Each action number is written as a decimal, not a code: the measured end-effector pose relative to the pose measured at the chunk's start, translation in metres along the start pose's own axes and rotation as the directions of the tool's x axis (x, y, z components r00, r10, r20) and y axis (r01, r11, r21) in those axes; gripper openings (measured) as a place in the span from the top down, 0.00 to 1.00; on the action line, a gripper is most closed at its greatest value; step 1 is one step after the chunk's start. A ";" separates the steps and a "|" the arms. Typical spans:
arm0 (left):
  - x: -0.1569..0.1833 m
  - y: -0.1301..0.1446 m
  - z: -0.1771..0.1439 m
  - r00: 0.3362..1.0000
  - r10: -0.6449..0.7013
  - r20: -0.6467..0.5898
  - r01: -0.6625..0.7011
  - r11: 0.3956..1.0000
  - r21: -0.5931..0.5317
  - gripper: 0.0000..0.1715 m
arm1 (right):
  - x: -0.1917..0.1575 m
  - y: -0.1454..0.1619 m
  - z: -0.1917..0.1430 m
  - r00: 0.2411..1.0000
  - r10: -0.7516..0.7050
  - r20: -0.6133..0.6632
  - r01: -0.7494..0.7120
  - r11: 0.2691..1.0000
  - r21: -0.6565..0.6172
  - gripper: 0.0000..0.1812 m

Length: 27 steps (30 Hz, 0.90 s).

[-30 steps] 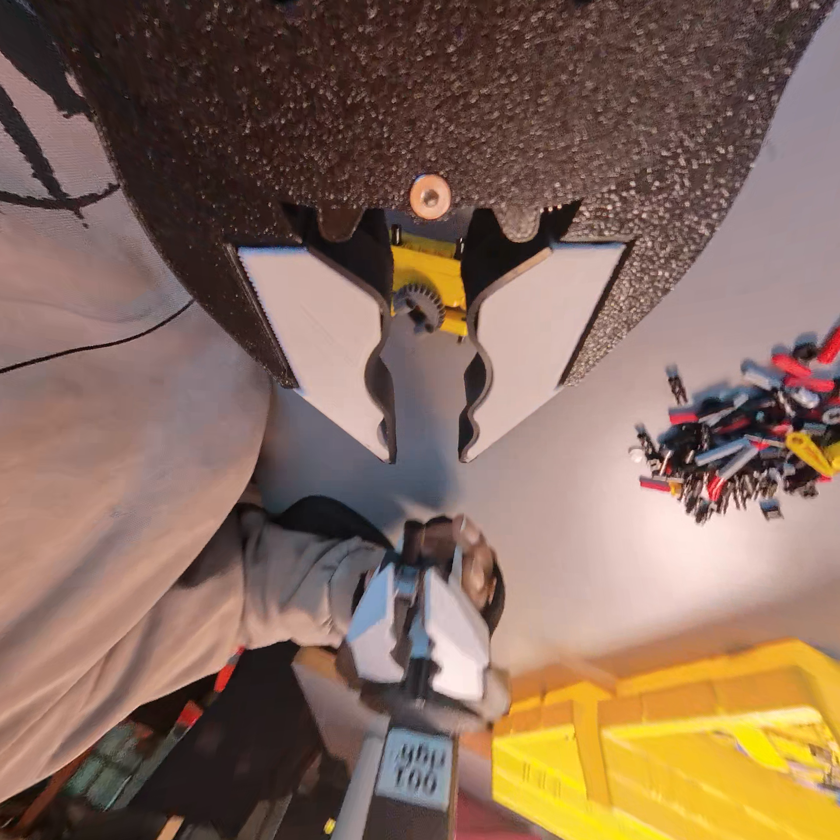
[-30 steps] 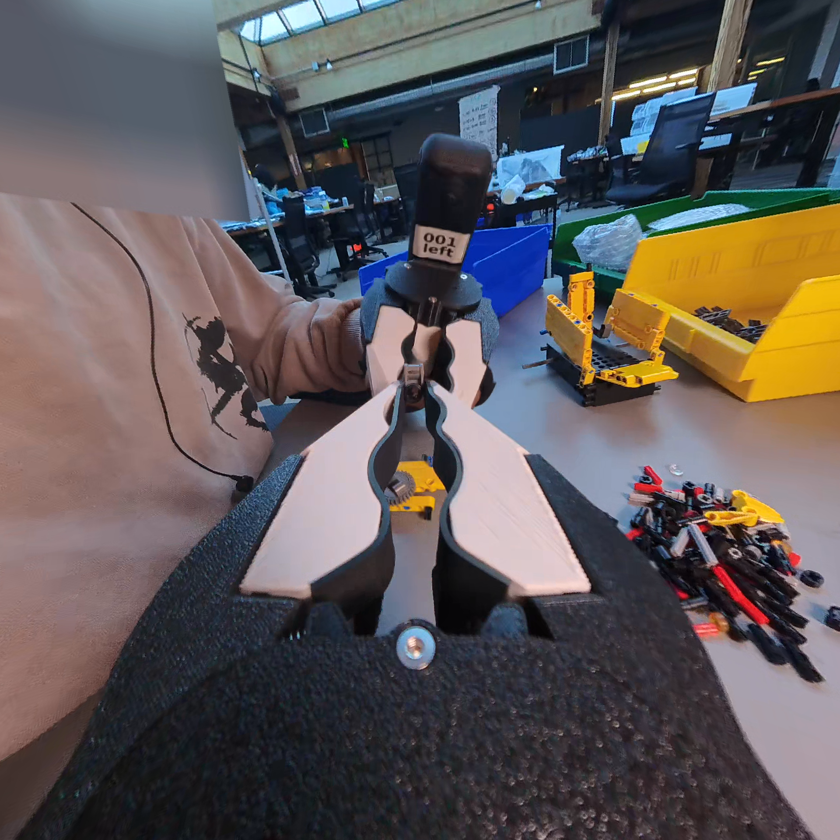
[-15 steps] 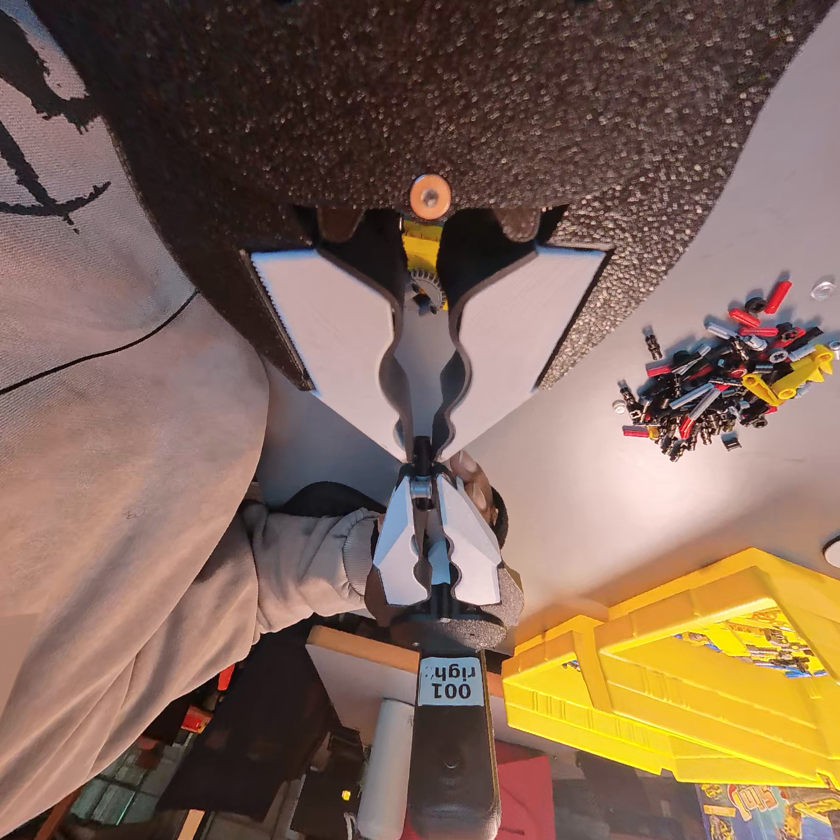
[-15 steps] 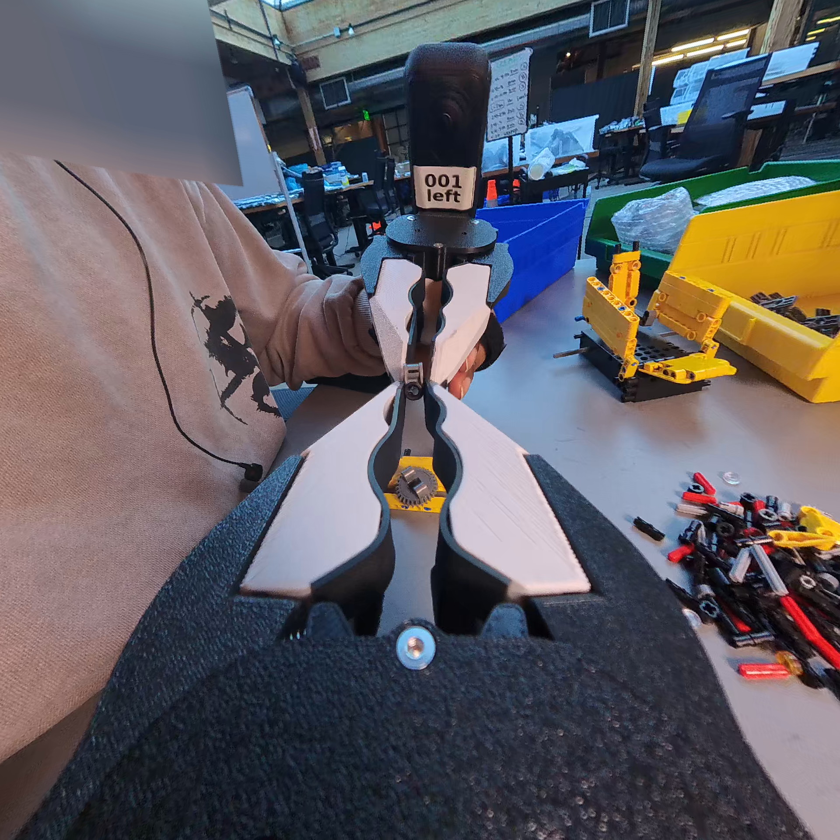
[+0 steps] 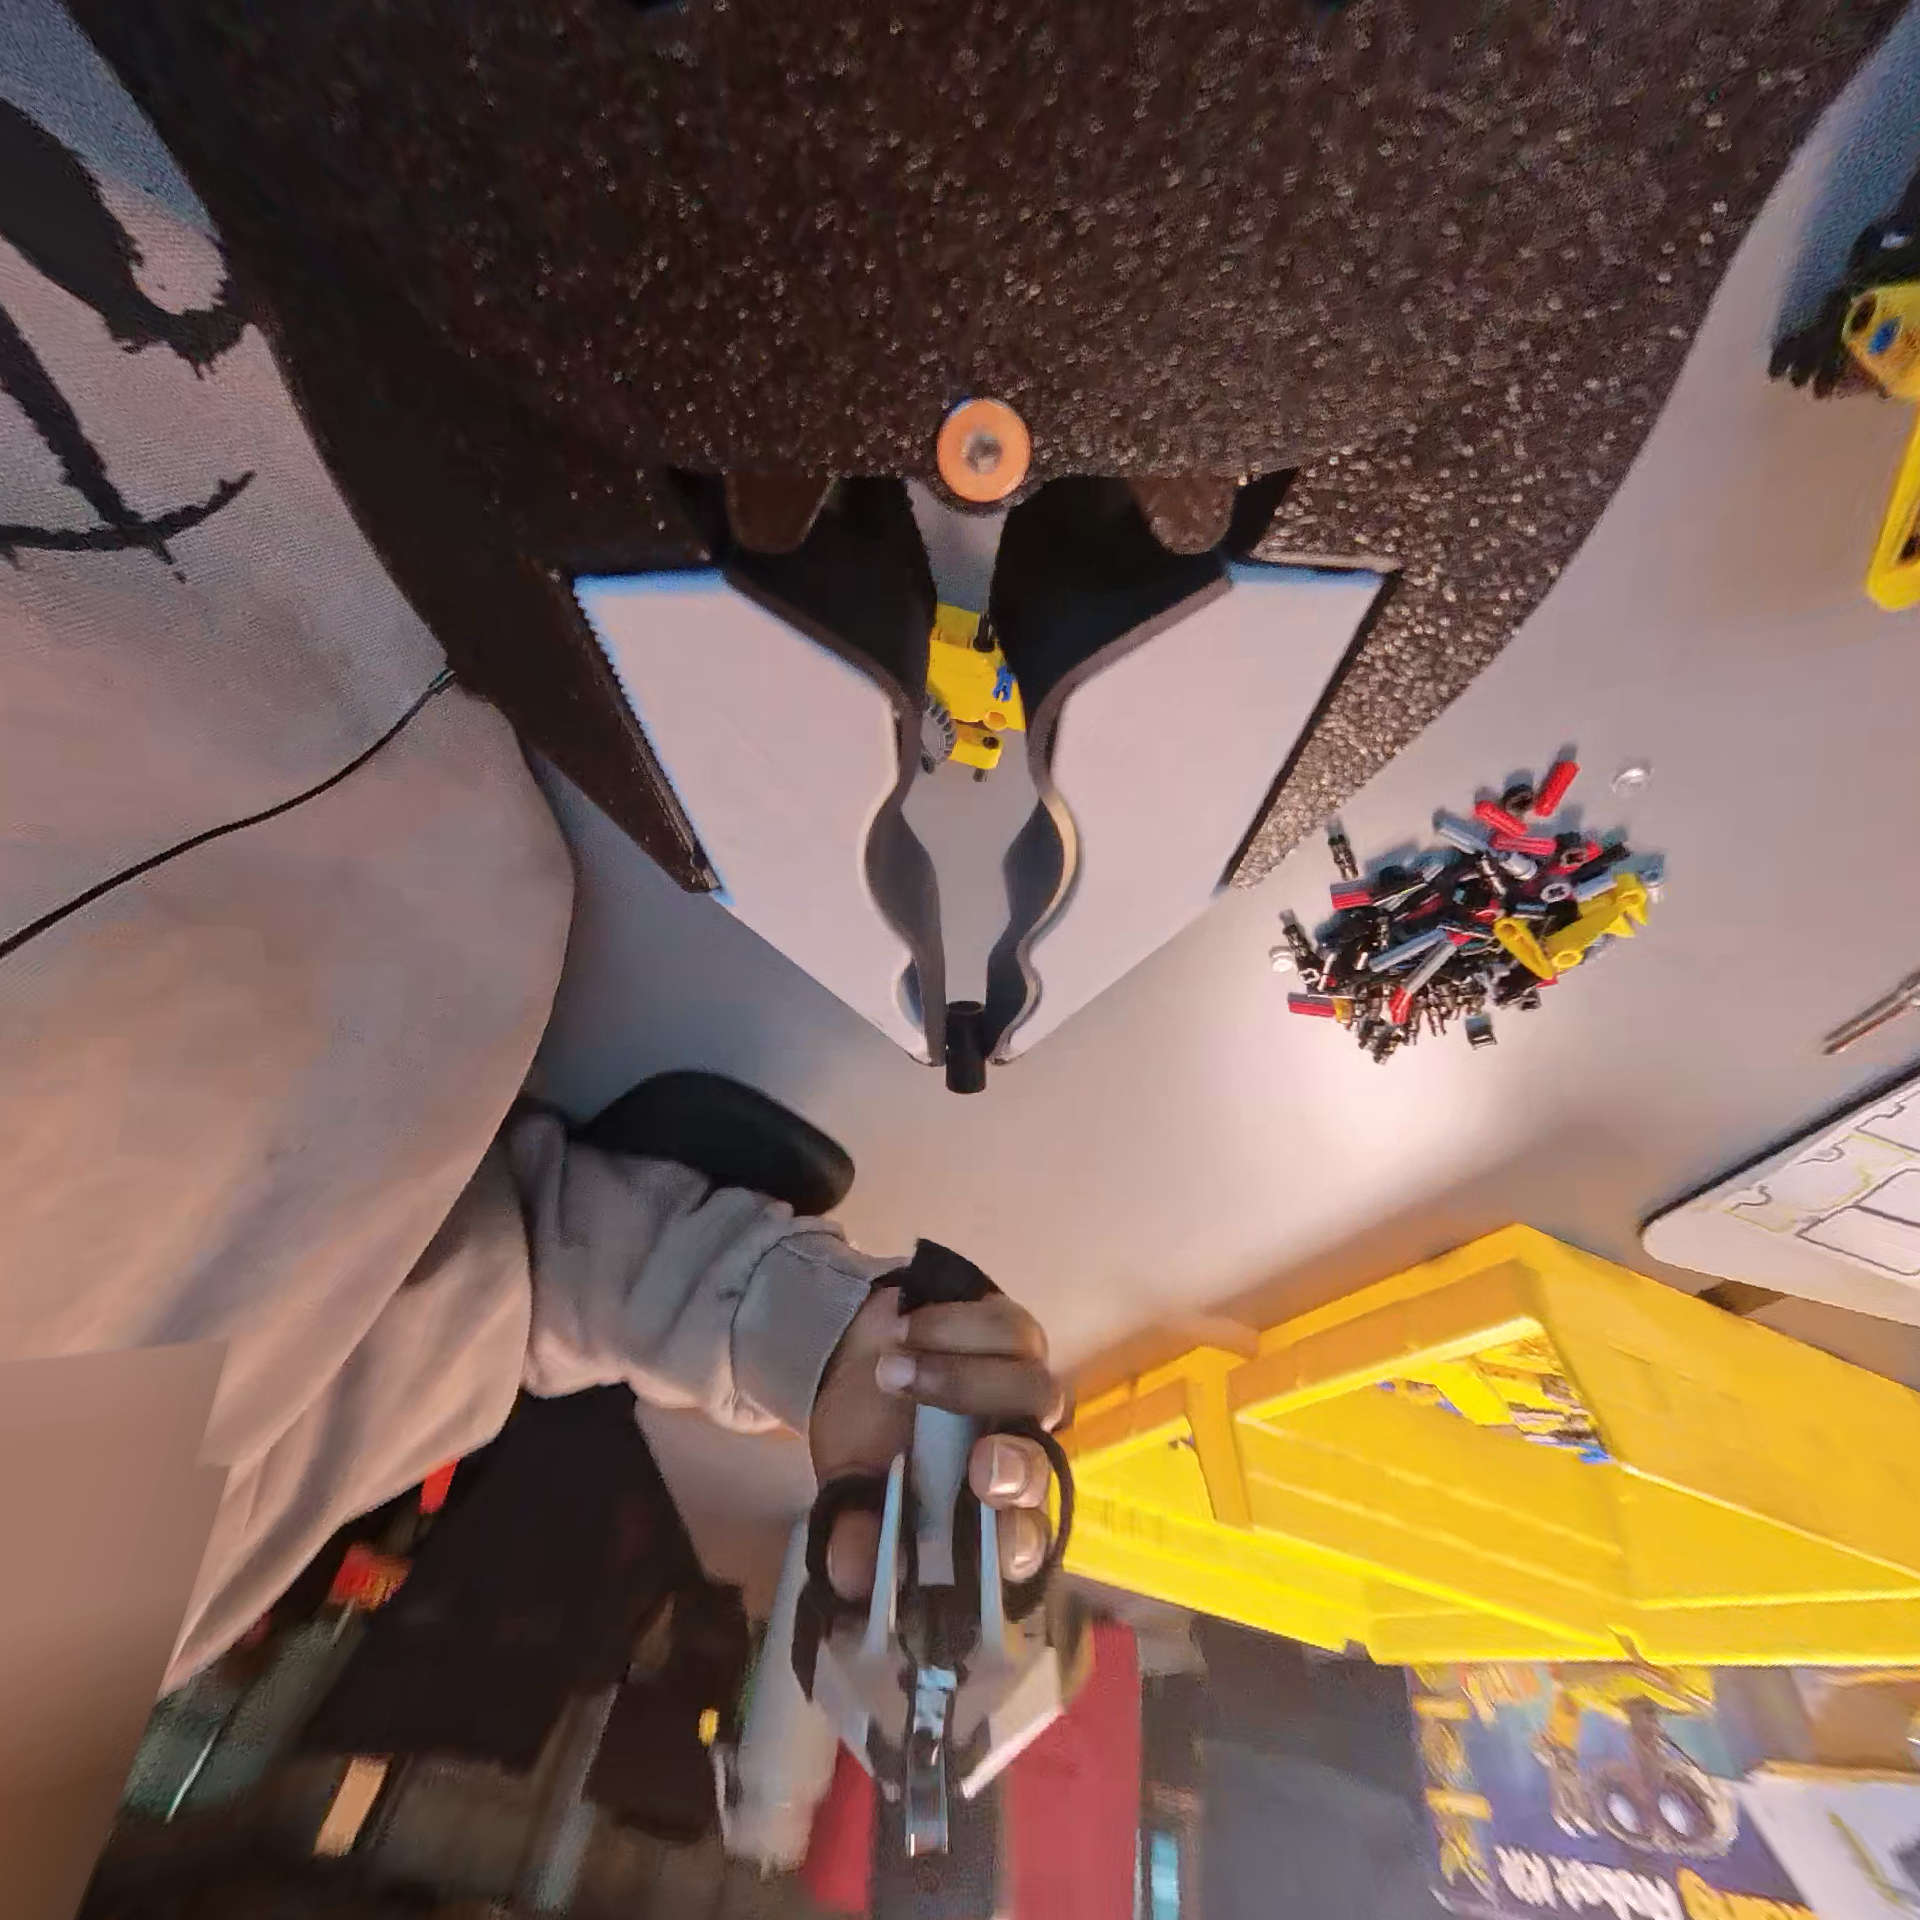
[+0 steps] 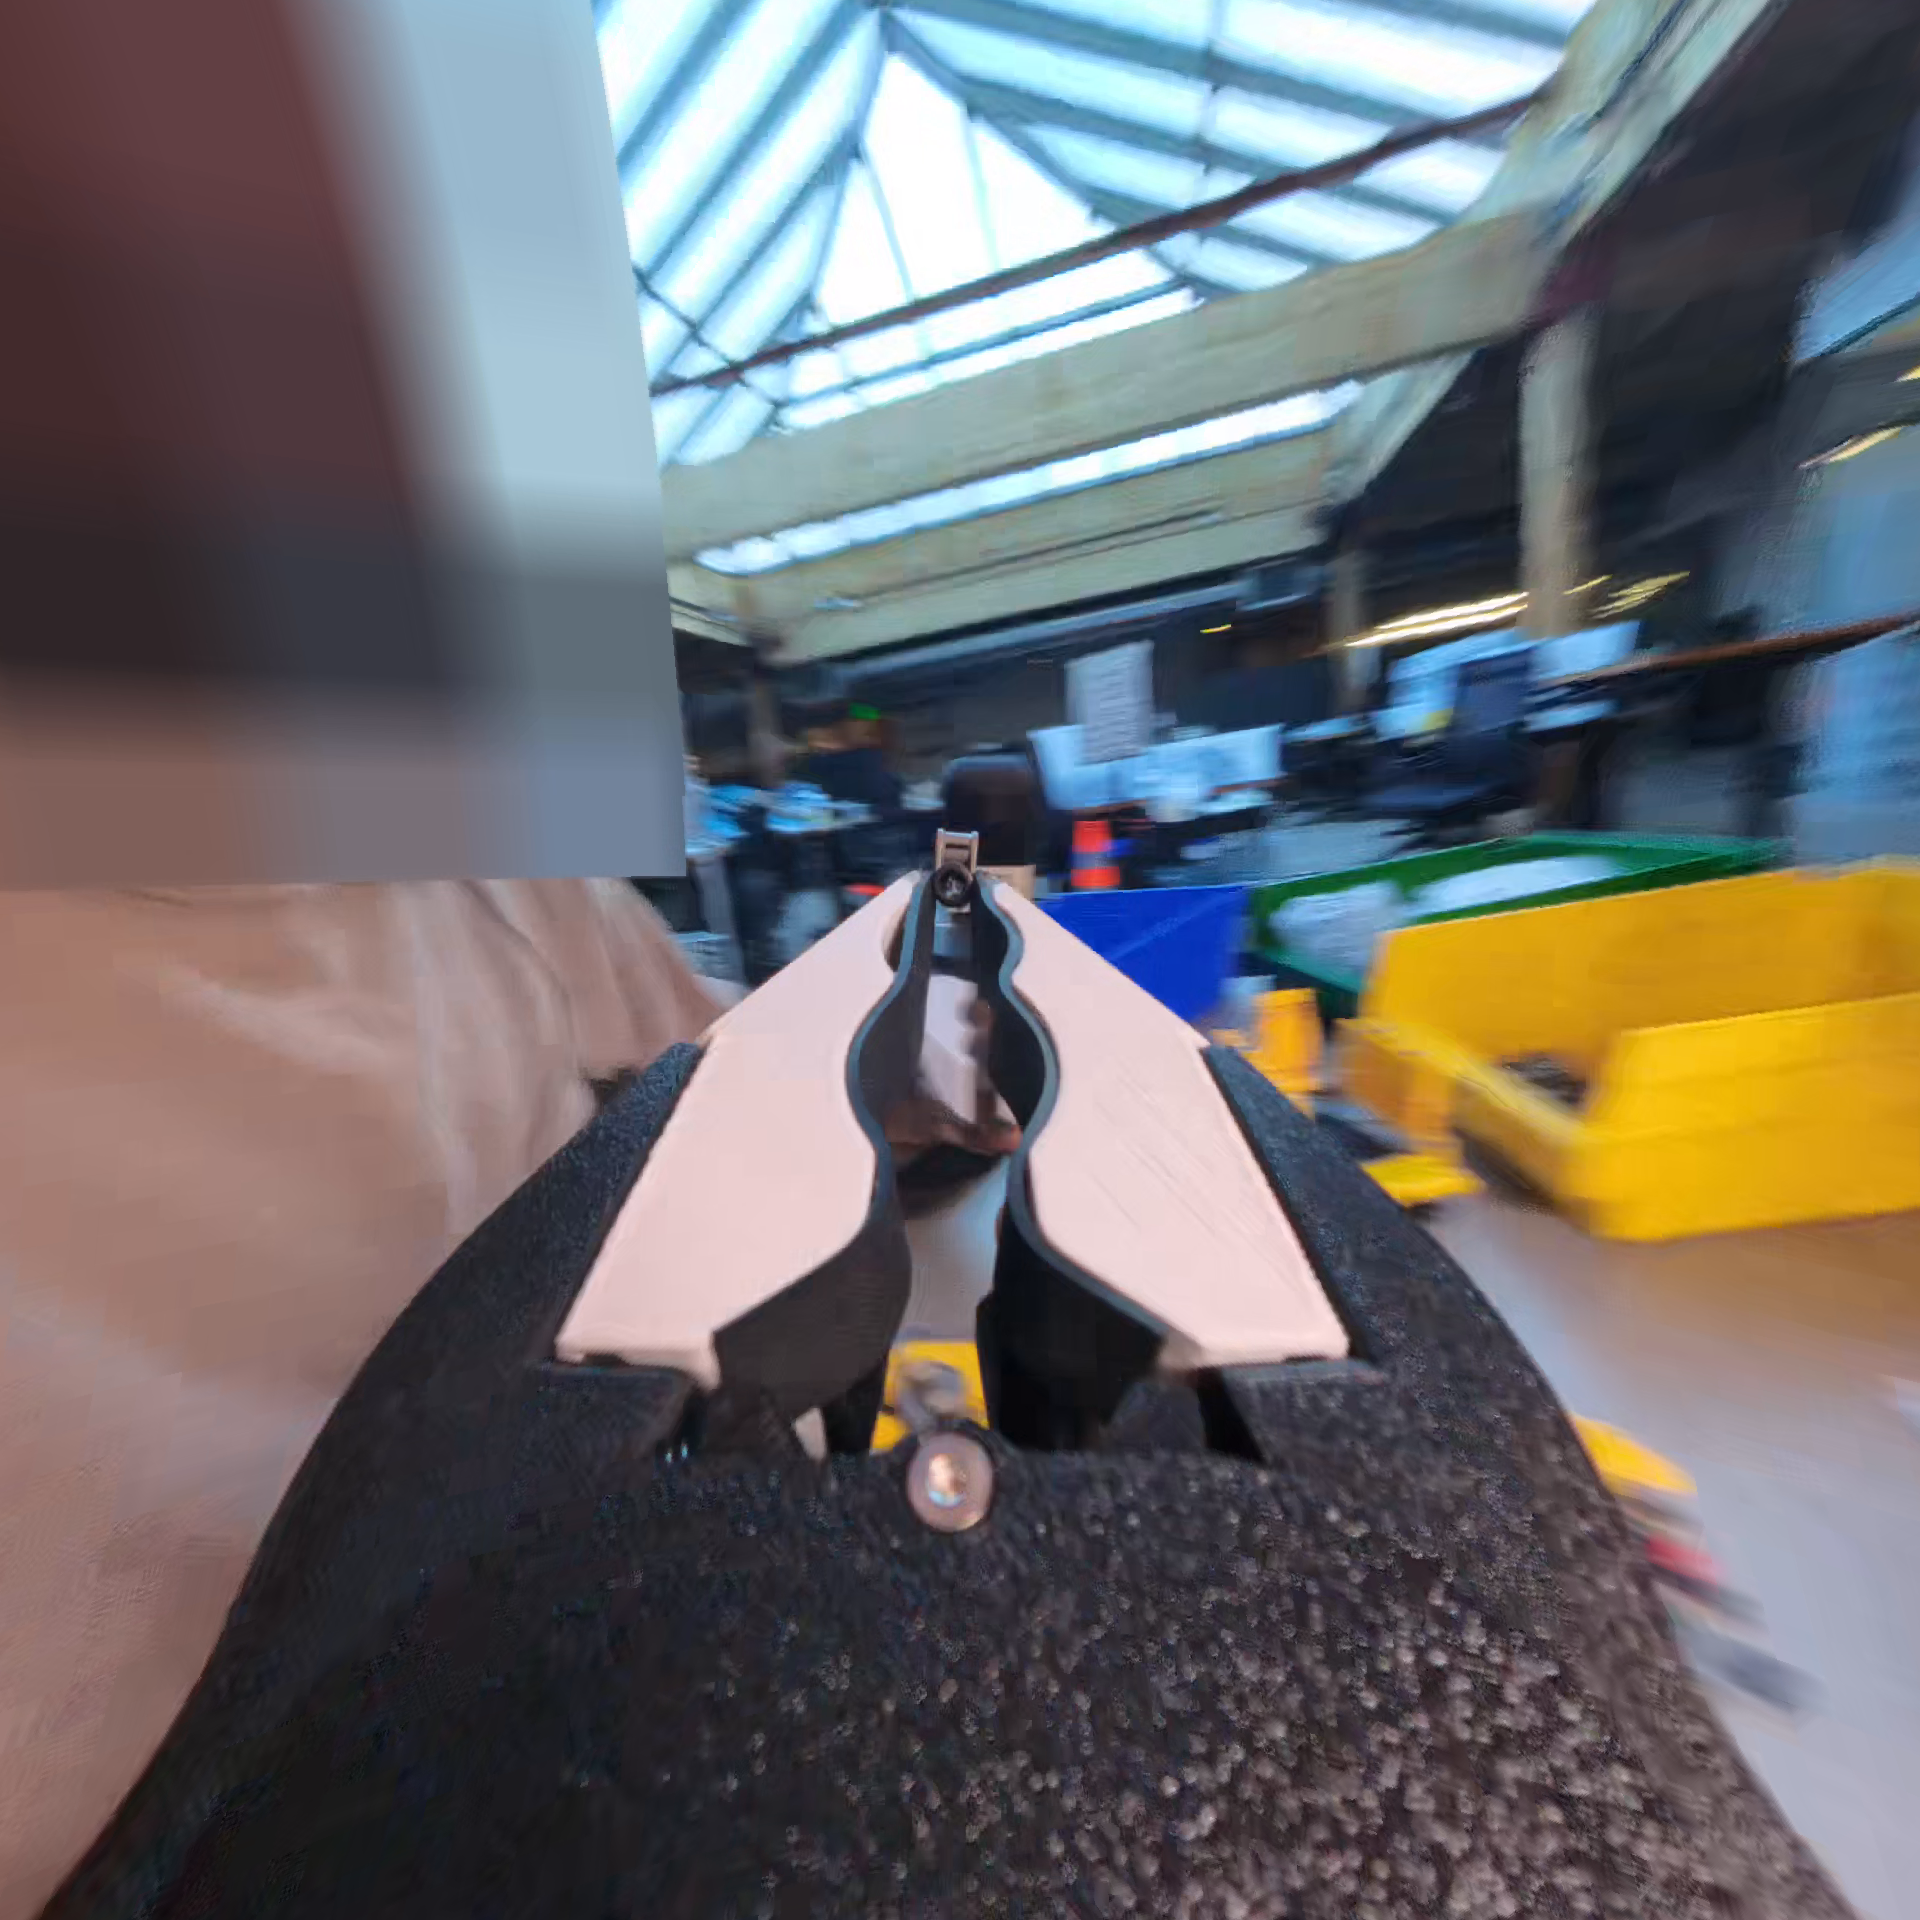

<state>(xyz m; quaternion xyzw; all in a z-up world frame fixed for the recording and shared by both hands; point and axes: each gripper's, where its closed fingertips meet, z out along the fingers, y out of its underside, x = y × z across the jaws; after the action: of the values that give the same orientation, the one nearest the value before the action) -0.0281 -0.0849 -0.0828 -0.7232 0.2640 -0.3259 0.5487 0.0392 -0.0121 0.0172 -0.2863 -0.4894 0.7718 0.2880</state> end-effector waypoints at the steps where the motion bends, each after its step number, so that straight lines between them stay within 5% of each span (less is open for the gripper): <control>1: -0.004 -0.004 -0.006 1.000 -0.024 0.002 0.024 0.999 0.026 0.97 | 0.007 -0.006 -0.013 0.988 -0.126 -0.086 0.119 0.990 -0.076 0.98; 3: -0.012 -0.006 -0.004 0.999 -0.033 0.028 0.031 0.999 0.044 0.96 | 0.003 0.006 -0.012 0.982 -0.156 -0.108 0.139 0.979 -0.152 0.97; 5: -0.015 -0.001 0.005 0.998 -0.058 0.029 0.057 0.998 0.040 0.96 | 0.011 0.049 -0.004 0.983 -0.148 -0.109 0.108 0.946 -0.307 0.97; 10: -0.027 0.020 0.013 0.991 0.022 0.129 -0.018 0.999 -0.029 0.96 | 0.045 0.150 -0.023 0.947 -0.299 -0.121 0.133 0.703 -0.698 0.96; 18: -0.018 0.029 0.027 0.945 0.267 0.189 -0.246 0.961 -0.129 0.96 | 0.046 0.218 -0.029 0.885 -0.462 0.058 0.246 0.359 -0.900 0.95; 20: -0.017 0.031 0.028 0.914 0.353 0.203 -0.323 0.932 -0.164 0.96 | 0.043 0.215 -0.026 0.893 -0.447 0.044 0.236 0.384 -0.893 0.90; 24: -0.015 0.033 0.031 0.808 0.539 0.238 -0.487 0.838 -0.246 0.96 | 0.026 0.171 0.006 0.969 -0.215 -0.123 0.067 0.706 -0.705 0.84; 27: -0.015 0.032 0.033 0.731 0.632 0.260 -0.567 0.773 -0.285 0.96 | 0.023 0.150 0.019 0.980 -0.022 -0.200 -0.097 0.816 -0.570 0.84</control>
<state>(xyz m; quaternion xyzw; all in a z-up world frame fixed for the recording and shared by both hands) -0.0134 -0.0620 -0.1226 -0.6916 0.4141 0.0258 0.5913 -0.0144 -0.0598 -0.1175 -0.4445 -0.6633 0.5606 0.2194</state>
